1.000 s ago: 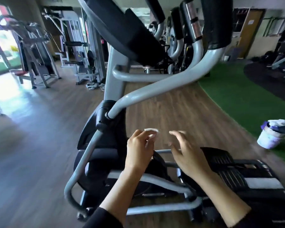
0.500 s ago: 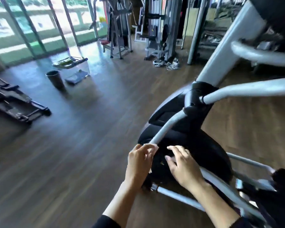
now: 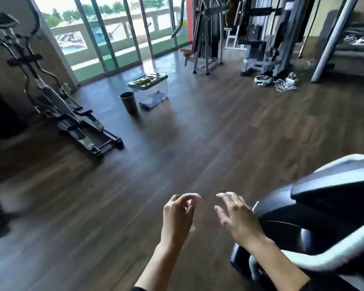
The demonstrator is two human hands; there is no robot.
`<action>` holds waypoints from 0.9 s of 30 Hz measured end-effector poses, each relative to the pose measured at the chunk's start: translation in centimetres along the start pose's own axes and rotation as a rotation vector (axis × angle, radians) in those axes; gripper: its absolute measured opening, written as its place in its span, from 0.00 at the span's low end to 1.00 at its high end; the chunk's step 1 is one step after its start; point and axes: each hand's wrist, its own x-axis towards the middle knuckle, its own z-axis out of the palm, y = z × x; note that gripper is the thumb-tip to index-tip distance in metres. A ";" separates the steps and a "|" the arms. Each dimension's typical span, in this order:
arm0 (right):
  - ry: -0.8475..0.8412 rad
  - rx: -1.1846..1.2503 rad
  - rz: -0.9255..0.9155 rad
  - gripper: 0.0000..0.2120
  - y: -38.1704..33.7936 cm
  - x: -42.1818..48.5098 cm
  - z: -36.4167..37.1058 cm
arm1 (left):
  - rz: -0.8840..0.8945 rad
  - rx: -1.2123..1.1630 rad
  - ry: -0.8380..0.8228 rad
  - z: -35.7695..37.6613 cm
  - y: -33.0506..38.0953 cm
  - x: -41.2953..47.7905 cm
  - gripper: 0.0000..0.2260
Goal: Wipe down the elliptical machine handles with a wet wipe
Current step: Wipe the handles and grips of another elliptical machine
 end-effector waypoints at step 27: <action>0.161 0.022 0.351 0.16 12.4 52.5 -3.4 | 0.096 -0.072 -0.233 19.6 2.5 57.9 0.02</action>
